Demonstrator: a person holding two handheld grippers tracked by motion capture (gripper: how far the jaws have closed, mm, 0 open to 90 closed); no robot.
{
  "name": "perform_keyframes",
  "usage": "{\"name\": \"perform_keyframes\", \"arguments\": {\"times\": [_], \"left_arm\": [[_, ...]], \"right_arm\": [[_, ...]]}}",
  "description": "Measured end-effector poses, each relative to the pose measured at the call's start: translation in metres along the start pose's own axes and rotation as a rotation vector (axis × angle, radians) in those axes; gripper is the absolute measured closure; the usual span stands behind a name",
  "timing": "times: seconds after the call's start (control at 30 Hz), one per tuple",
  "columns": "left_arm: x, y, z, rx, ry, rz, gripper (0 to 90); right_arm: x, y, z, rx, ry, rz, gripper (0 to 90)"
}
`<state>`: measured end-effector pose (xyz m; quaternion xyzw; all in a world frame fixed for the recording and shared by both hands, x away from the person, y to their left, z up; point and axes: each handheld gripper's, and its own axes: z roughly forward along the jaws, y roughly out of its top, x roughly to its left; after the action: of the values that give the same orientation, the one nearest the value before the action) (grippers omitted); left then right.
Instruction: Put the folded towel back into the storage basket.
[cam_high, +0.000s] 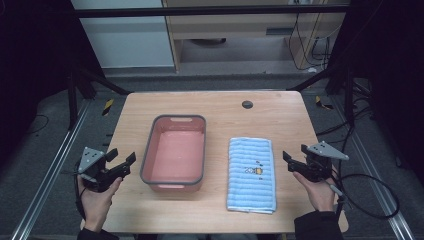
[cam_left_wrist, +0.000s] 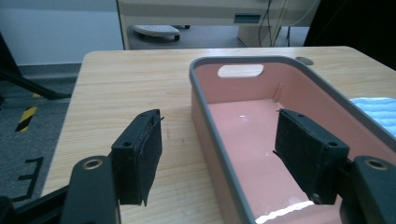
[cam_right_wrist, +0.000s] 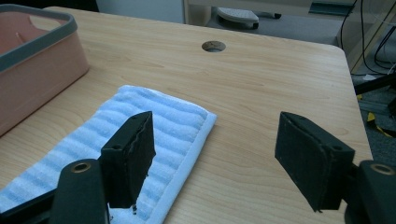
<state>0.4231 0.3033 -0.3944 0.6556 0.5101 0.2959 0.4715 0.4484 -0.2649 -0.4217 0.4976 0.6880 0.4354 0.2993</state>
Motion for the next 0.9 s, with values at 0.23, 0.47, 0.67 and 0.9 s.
{"name": "perform_keyframes", "arguments": {"times": [0.23, 0.47, 0.67, 0.9], "left_arm": [[-0.017, 0.003, 0.002, -0.005, -0.028, 0.034, 31.1], [-0.033, 0.006, 0.005, -0.003, -0.059, 0.057, 31.0], [-0.046, 0.008, 0.008, -0.002, -0.068, 0.086, 31.0], [-0.060, 0.008, 0.014, 0.004, -0.088, 0.111, 31.2]], "right_arm": [[0.002, 0.005, 0.001, -0.003, 0.005, -0.017, 30.2], [0.003, 0.010, 0.002, -0.010, 0.013, -0.021, 31.3], [0.004, 0.014, 0.003, -0.016, 0.015, -0.016, 31.4], [0.003, 0.018, 0.003, -0.018, 0.020, -0.010, 31.8]]}}
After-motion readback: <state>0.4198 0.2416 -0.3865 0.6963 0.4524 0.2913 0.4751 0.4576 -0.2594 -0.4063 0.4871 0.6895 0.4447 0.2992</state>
